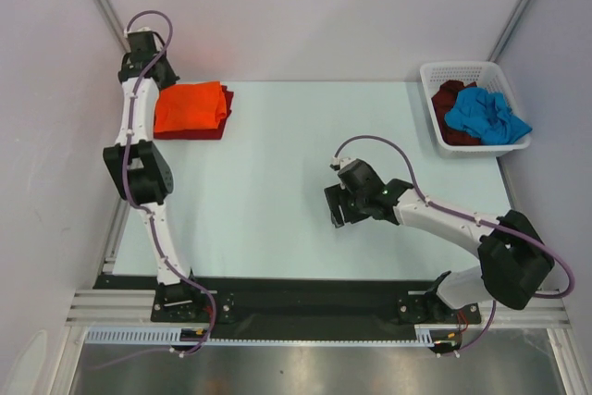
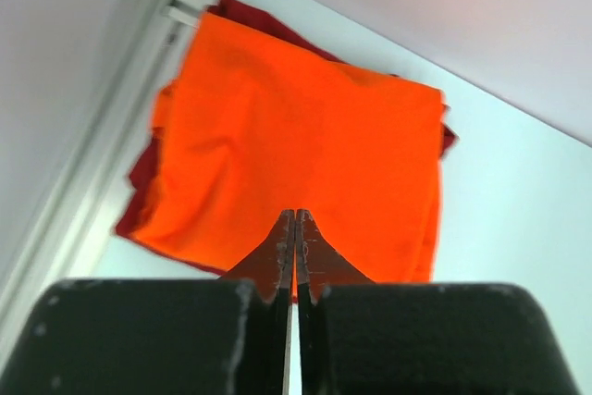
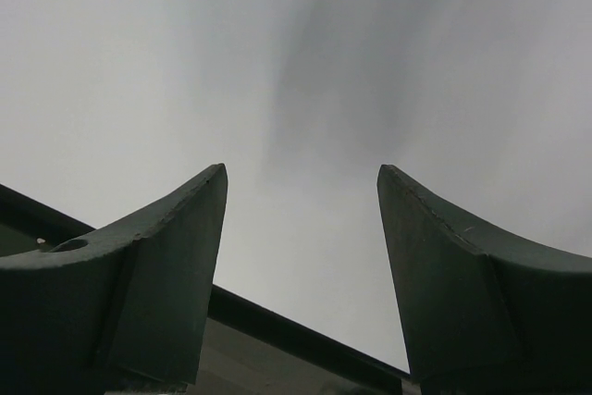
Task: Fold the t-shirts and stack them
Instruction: Neatly place the folded tshirt to the corner
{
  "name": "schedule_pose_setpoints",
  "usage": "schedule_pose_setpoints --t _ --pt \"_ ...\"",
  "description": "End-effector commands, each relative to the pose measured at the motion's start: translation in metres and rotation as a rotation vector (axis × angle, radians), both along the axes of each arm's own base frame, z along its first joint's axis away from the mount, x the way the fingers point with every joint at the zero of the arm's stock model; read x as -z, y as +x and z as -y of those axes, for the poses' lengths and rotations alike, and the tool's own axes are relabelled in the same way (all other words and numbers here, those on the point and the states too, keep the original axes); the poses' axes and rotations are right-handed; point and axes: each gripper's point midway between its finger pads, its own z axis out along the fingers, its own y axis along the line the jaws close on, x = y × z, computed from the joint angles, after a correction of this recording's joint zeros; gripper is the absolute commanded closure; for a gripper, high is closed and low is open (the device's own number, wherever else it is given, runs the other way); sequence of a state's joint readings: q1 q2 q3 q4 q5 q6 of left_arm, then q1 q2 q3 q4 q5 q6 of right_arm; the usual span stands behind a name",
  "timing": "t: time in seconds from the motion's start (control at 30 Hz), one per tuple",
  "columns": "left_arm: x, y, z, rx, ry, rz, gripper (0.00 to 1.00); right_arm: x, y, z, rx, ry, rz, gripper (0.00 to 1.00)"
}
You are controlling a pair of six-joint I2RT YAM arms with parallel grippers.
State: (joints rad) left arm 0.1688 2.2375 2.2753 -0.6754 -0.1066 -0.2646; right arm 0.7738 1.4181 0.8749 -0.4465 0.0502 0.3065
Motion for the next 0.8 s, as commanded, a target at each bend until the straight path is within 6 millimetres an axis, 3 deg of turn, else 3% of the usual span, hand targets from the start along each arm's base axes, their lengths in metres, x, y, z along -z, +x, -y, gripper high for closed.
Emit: schedule_pose_setpoints --t 0.0,0.17,0.33,0.37,0.47,0.6,0.77 --pt "0.004 0.012 0.030 0.106 -0.141 0.029 1.00 -0.022 0.009 -0.002 0.043 0.058 0.060 0.29" --pt "0.021 0.019 0.091 0.279 -0.309 0.063 1.00 -0.033 0.011 -0.003 0.057 0.067 0.061 0.29" --pt "0.052 0.021 0.115 0.312 -0.423 0.023 1.00 -0.044 0.013 0.002 0.069 0.051 0.079 0.29" --pt "0.068 0.022 0.115 0.300 -0.443 -0.009 1.00 -0.044 0.012 0.003 0.072 0.047 0.076 0.29" --pt "0.093 0.018 0.113 0.259 -0.478 -0.056 1.00 -0.047 0.010 0.007 0.085 0.048 0.079 0.29" --pt "0.134 0.001 0.108 0.207 -0.517 -0.137 1.00 -0.051 0.006 0.011 0.093 0.044 0.078 0.29" --pt "0.155 -0.025 0.111 0.204 -0.525 -0.169 1.00 -0.057 0.006 0.014 0.099 0.043 0.088 0.29"
